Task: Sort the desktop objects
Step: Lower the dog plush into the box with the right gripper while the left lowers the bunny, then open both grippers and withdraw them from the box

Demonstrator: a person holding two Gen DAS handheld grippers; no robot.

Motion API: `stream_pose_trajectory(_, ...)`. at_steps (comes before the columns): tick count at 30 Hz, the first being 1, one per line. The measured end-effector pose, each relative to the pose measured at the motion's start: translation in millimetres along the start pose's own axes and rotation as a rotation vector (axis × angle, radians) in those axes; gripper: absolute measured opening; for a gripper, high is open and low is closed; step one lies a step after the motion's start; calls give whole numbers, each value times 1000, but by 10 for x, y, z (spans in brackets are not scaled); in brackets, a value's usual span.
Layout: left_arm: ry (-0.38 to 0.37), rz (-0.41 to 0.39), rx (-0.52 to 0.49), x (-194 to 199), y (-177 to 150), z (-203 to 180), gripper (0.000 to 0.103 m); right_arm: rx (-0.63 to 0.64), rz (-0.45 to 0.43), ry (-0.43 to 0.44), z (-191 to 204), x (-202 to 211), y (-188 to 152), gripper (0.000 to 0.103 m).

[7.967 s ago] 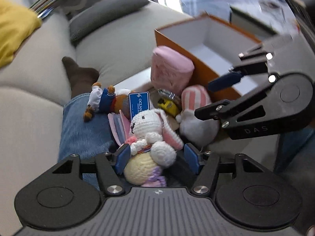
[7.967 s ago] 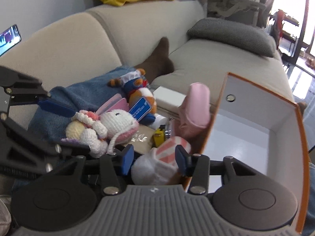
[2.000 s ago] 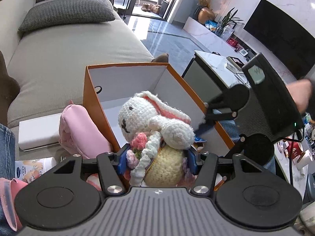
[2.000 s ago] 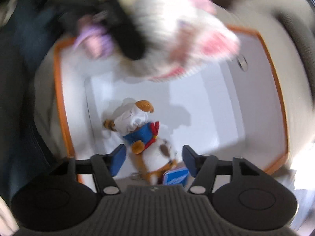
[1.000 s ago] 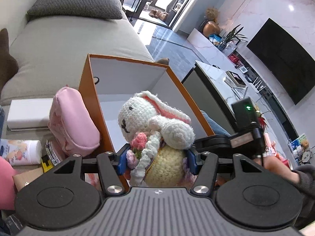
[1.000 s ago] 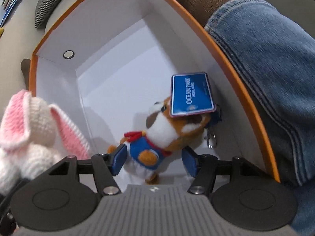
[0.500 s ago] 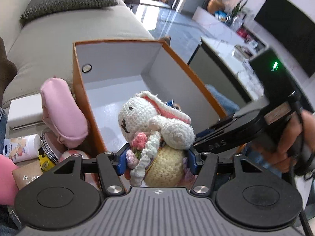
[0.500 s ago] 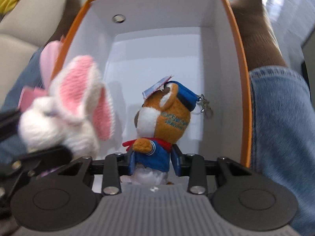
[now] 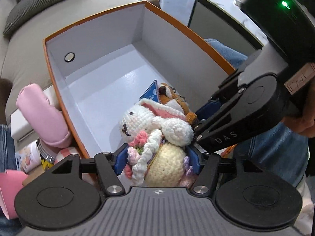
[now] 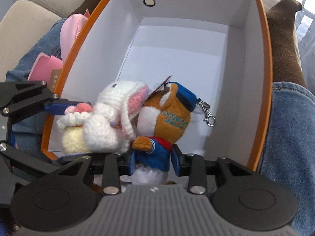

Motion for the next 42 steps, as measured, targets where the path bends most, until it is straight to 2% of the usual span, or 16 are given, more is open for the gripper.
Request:
stream_pose_trajectory(3, -7, 6, -43, -3, -2, -18, 78, 1, 10, -3, 20, 23, -36, 38)
stream_pose_trajectory(4, -9, 1, -55, 4, 0, -19, 78, 2, 12, -7, 25, 159, -123, 38)
stream_pose_trajectory(7, -36, -8, -34, 55, -3, 24, 78, 2, 11, -8, 19, 145, -119, 38)
stream_pose_trajectory(9, -49, -13, -21, 89, 6, 54, 71, -11, 9, 3, 2, 223, -157, 38)
stream_pose_trajectory(11, -43, -19, -27, 122, 23, 73, 53, -16, 5, 8, -1, 242, -162, 38)
stream_pose_trajectory(13, -39, -34, -22, 169, 26, 99, 42, -26, 3, 13, -11, 253, -167, 38)
stream_pose_trajectory(17, -61, -148, 45, 432, 72, 226, 42, -50, -4, 24, -23, 259, -175, 38)
stream_pose_trajectory(20, -2, -212, 148, 655, 40, 470, 43, -33, -11, -8, -11, 220, -167, 38)
stream_pose_trajectory(23, 22, -205, 217, 691, -39, 640, 43, -22, -10, -8, 32, 79, -109, 38)
stream_pose_trajectory(27, -38, -173, 290, 595, -115, 681, 43, 16, -14, -9, 74, 72, -141, 38)
stream_pose_trajectory(30, -53, -152, 297, 452, -121, 647, 36, 61, -31, -5, 133, 64, -147, 38)
stream_pose_trajectory(31, -64, -147, 303, 408, -122, 644, 31, 71, -30, -3, 147, 55, -157, 37)
stream_pose_trajectory(37, -65, -152, 297, 394, -148, 670, 30, 71, 10, 63, 227, 134, -188, 36)
stream_pose_trajectory(42, -54, -153, 272, 381, -172, 664, 31, 18, 77, 51, 187, -16, -199, 36)
Point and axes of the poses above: each gripper's, at about its wrist camera, not at the fingertips, and x roughly against the way its jaws point, z to its left, y to its top, the point moved 6 cm from there along -x, roughly the way its jaws point, and after that the axes turned 8 degrees about -z, right-handed, at the moved point
